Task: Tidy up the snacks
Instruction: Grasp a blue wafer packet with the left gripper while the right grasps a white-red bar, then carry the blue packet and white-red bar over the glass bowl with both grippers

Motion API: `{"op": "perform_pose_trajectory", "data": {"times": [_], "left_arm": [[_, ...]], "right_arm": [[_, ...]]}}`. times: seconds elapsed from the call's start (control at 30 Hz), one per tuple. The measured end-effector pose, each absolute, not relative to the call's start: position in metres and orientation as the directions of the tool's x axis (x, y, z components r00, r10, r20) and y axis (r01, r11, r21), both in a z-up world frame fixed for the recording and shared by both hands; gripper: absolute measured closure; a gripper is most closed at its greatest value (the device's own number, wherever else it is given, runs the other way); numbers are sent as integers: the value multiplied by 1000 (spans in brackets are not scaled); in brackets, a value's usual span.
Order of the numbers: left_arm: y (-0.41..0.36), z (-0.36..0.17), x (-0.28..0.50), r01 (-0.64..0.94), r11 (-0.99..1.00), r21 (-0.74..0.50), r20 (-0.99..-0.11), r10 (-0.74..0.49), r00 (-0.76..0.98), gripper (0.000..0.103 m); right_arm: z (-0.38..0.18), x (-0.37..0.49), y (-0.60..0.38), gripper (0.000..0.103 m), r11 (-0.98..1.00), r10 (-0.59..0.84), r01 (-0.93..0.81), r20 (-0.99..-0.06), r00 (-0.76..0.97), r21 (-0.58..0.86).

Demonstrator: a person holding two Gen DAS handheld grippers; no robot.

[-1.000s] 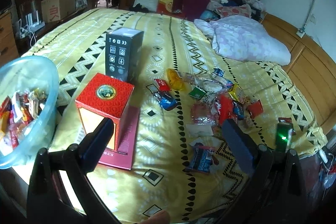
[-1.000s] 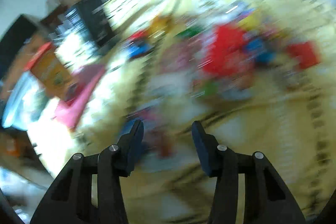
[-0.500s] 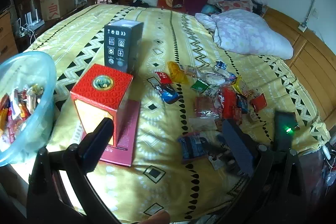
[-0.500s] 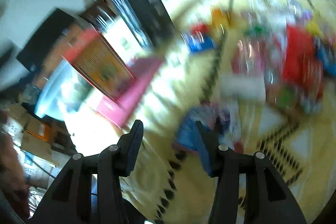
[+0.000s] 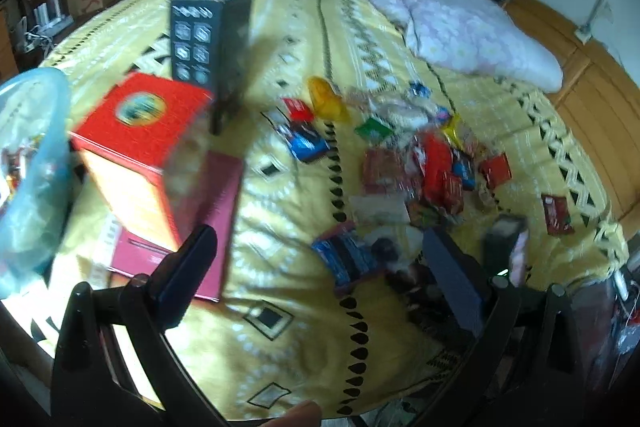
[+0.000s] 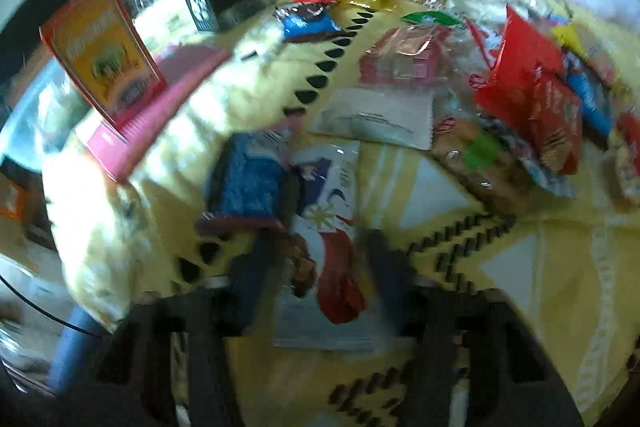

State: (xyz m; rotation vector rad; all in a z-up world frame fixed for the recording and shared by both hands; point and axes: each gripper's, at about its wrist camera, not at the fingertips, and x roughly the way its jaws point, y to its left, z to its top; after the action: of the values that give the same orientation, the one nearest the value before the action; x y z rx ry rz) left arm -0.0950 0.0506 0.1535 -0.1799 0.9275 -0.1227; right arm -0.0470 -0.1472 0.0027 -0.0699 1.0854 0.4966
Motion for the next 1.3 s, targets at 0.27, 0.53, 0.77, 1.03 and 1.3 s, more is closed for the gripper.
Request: {"op": "perform_pose_trajectory", "data": {"times": [0.27, 0.53, 0.77, 1.03, 1.3], "left_arm": [[11, 60, -63, -7, 964, -267, -871, -239, 430, 18], [-11, 25, -49, -32, 984, -175, -896, -145, 421, 37], [-5, 46, -59, 18, 988, -152, -854, -140, 501, 56], [10, 128, -73, 68, 992, -106, -735, -124, 667, 56], [75, 212, -83, -51, 999, -17, -580, 32, 814, 56]], "right_arm": [[14, -63, -225, 72, 944, 300, -267, -840, 453, 194], [11, -61, -233, 72, 939, 324, -264, -828, 458, 221], [20, -65, -234, 72, 938, 334, -261, -803, 493, 230], [65, -67, -231, 72, 934, 347, -277, -746, 568, 223], [143, -53, -198, 72, 918, 386, -346, -645, 660, 195]]}}
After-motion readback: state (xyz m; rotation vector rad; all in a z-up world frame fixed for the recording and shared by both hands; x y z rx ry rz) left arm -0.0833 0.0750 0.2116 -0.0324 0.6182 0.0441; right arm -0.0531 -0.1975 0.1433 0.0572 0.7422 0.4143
